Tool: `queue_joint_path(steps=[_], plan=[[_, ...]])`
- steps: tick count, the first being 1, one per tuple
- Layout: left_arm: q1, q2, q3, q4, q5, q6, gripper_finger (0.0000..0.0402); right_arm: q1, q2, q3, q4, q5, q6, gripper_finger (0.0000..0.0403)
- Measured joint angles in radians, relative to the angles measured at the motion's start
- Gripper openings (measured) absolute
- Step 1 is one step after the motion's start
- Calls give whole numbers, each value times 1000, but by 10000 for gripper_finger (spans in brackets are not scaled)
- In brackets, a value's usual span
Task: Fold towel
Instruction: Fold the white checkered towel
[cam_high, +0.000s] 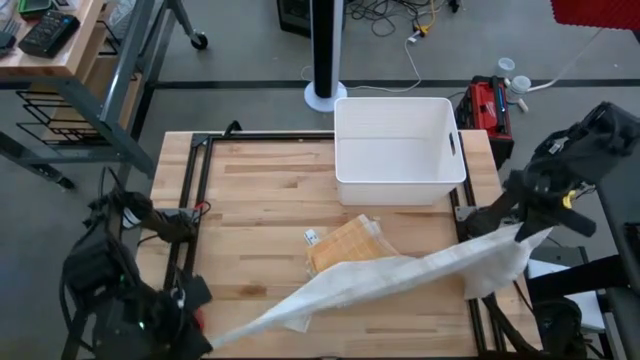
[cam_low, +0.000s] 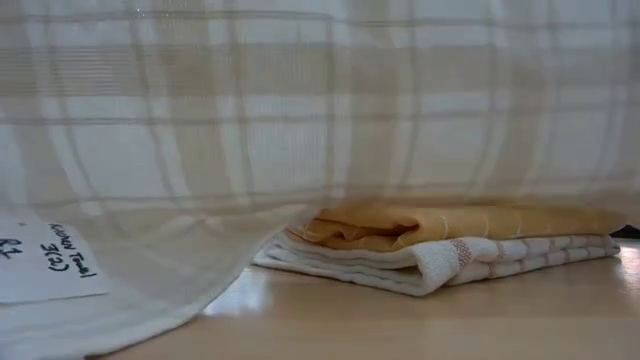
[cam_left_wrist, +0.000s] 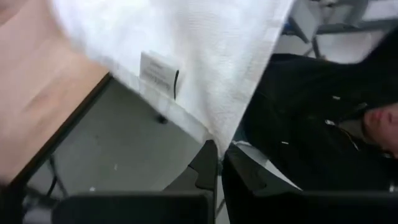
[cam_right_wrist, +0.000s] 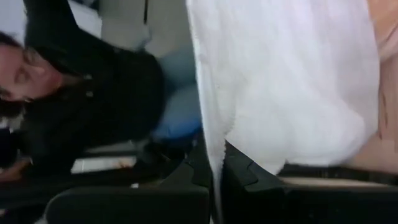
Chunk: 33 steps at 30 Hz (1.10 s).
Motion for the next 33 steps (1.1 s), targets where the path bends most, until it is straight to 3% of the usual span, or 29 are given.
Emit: queue_joint_path(steps=[8, 16, 23, 26, 29, 33], plan=[[-2, 109, -2, 49, -36, 74, 0, 0, -2, -179, 23, -45, -1, 0], [8, 277, -2, 317, -41, 196, 0, 35, 12, -442, 117, -177, 94, 0], [6, 421, -2, 542, 75, 15, 0, 181, 56, -668, 286, -409, 272, 0], [5, 469, -2, 649, 78, 5, 0, 273, 71, -703, 359, -421, 406, 0], [12, 489, -3, 627, 84, 7, 0, 340, 93, -707, 359, -410, 471, 0], [45, 490, -6, 466, 87, 9, 6, 352, 133, -714, 349, -347, 377, 0]])
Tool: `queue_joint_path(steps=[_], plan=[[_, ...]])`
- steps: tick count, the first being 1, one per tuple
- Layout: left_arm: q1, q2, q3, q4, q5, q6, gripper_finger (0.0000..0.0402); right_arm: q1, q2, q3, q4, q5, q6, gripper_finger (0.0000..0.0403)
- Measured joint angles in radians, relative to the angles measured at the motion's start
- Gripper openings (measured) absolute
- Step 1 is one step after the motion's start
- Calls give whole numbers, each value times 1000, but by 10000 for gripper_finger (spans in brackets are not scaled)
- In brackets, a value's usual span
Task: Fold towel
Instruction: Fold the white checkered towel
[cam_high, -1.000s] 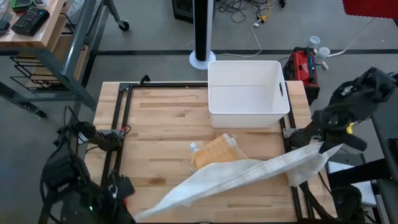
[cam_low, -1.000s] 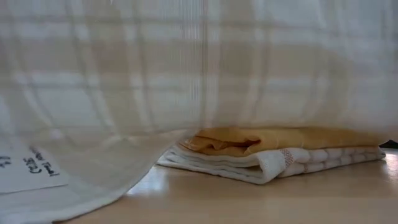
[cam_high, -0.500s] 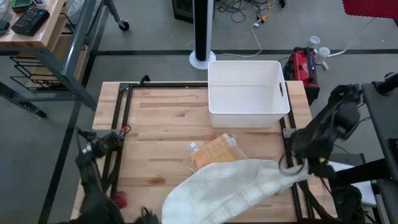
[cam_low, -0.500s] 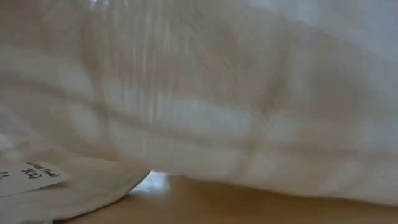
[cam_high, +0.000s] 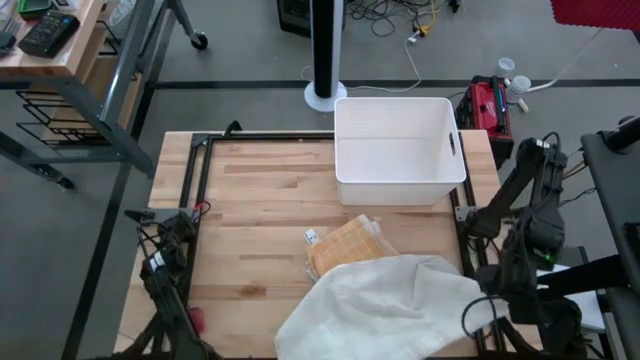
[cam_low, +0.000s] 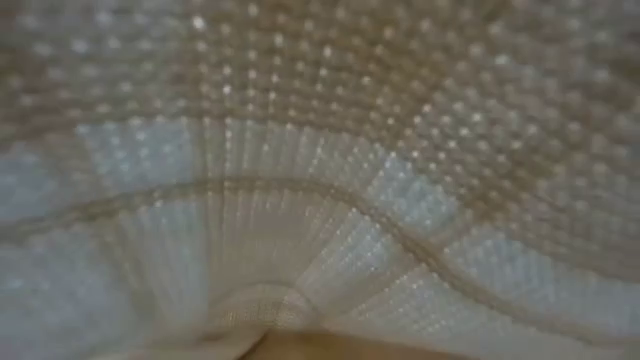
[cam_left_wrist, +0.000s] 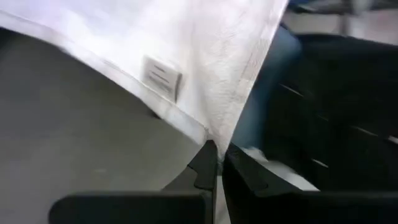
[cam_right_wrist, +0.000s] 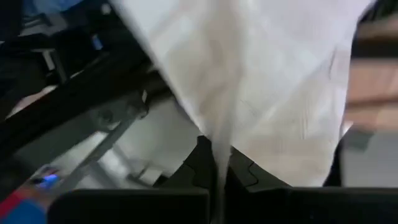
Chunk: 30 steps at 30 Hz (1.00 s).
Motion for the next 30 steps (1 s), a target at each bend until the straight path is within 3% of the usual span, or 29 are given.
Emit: queue_joint_path(steps=[7, 13, 15, 20, 30], plan=[[74, -5, 0, -334, -16, 19, 4, 0, 58, 8, -15, 352, -238, 0], [106, -5, -2, -625, -15, -41, 5, 0, 83, 8, -263, 527, -186, 0], [115, -15, -26, -607, -23, -4, 6, 0, 85, 8, -357, 557, -132, 0], [146, -21, -66, -621, -55, 33, 6, -1, 56, -21, -286, 655, -145, 0], [203, -54, -172, -618, -122, 37, 4, -18, 55, -86, -345, 783, -58, 0]])
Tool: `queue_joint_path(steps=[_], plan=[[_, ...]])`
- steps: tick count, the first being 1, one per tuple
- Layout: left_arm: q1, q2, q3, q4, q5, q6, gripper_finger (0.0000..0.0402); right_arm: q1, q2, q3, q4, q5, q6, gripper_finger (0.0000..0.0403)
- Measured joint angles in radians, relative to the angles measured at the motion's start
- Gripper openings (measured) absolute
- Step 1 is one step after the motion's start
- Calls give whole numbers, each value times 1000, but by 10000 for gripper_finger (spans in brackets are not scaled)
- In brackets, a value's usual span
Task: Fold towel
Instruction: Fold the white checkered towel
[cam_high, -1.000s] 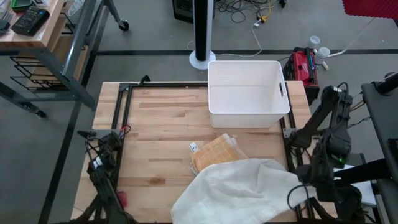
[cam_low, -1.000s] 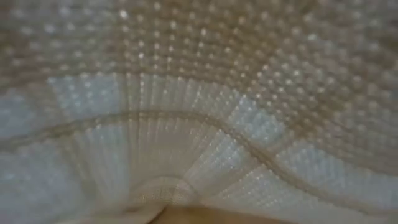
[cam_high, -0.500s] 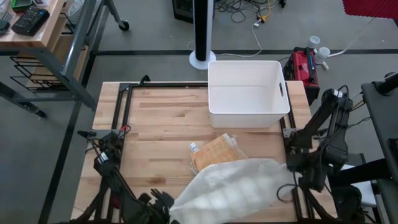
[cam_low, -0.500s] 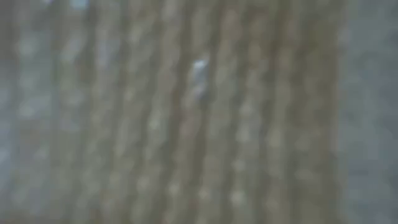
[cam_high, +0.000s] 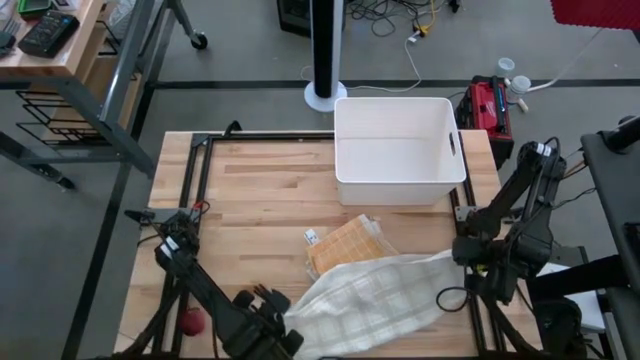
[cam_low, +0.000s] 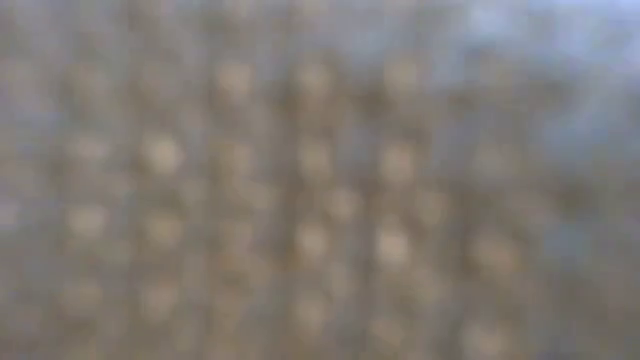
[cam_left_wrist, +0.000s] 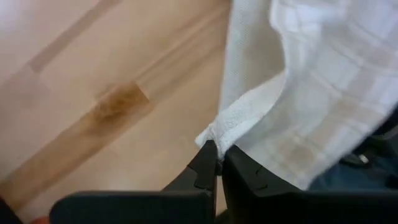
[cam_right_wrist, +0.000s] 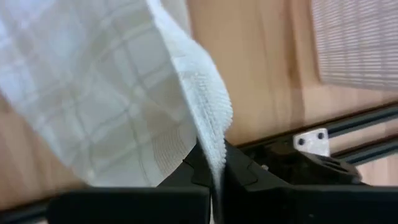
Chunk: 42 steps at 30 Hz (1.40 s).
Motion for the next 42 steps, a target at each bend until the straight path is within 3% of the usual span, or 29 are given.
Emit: queue_joint_path(steps=[10, 17, 23, 28, 32, 37, 42], plan=[[-30, -186, -329, 0, 105, -167, 2, 3, 1, -67, -3, 13, 120, 0], [-74, -315, -507, 18, 102, -255, 15, -8, 1, -87, 0, 53, 99, 0], [-51, -368, -569, 112, 56, -201, 56, -60, 7, -89, -1, 88, 16, 15], [-38, -369, -576, 145, 53, -179, 115, -72, 7, -78, -2, 68, -20, 69], [-49, -368, -576, 341, 53, -155, 149, -72, 2, -64, -1, 29, -26, 113], [-89, -334, -577, 602, 53, -175, 155, -63, 0, -58, -1, 31, -26, 153], [-131, -289, -577, 712, 95, -347, 146, -63, 3, -58, 3, 40, -35, 174]])
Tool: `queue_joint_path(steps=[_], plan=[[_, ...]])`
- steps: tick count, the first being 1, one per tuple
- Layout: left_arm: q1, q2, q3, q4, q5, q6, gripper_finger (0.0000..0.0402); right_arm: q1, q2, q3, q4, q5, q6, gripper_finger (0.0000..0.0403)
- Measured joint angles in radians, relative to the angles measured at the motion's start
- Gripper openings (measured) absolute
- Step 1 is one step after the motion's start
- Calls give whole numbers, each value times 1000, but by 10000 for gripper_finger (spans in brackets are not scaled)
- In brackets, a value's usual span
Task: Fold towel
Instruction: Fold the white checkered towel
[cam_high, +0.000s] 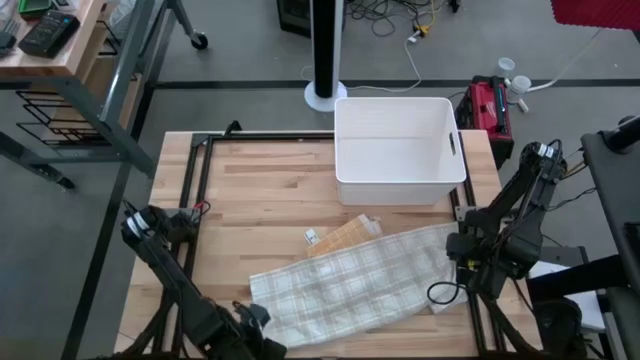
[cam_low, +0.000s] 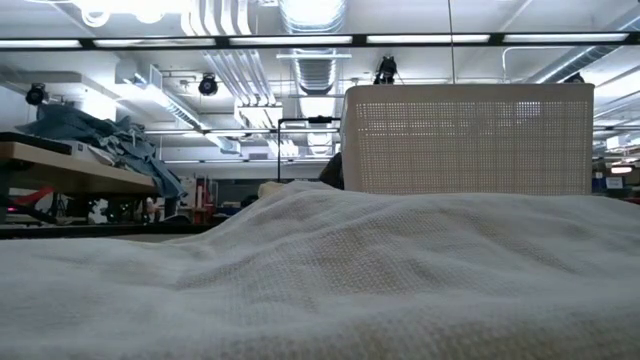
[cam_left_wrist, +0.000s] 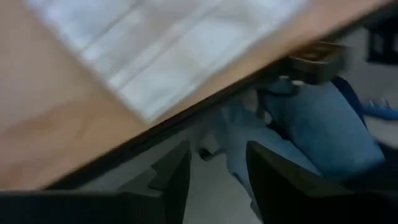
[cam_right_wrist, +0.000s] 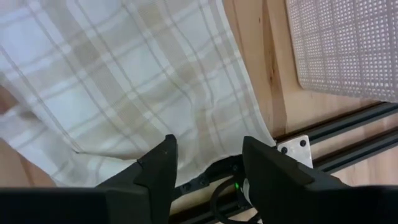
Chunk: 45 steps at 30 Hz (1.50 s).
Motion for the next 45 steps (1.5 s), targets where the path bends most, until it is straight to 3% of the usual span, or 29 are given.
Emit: queue_joint_path(steps=[5, 14, 21, 29, 33, 39, 45], plan=[[-24, 54, -1, -75, 35, -189, 130, 0, 0, 0, 5, 23, -1, 181], [-4, 147, -6, -105, 29, -163, 116, 0, 3, -1, 20, 26, -3, 181], [-6, 182, -32, -96, 33, -167, 129, 0, 3, -1, 40, 26, -12, 181], [-5, 187, -122, 115, -79, -114, 137, 0, 3, -2, 50, 29, -13, 181], [-6, 187, -143, 187, -122, -82, 111, 0, 3, -2, 58, 36, -24, 181], [-12, 187, -107, 157, -262, -13, 11, 0, 4, -2, 65, 53, -27, 181], [-30, 187, 35, -86, -339, -12, 2, 1, 4, -2, 68, 71, -57, 181]])
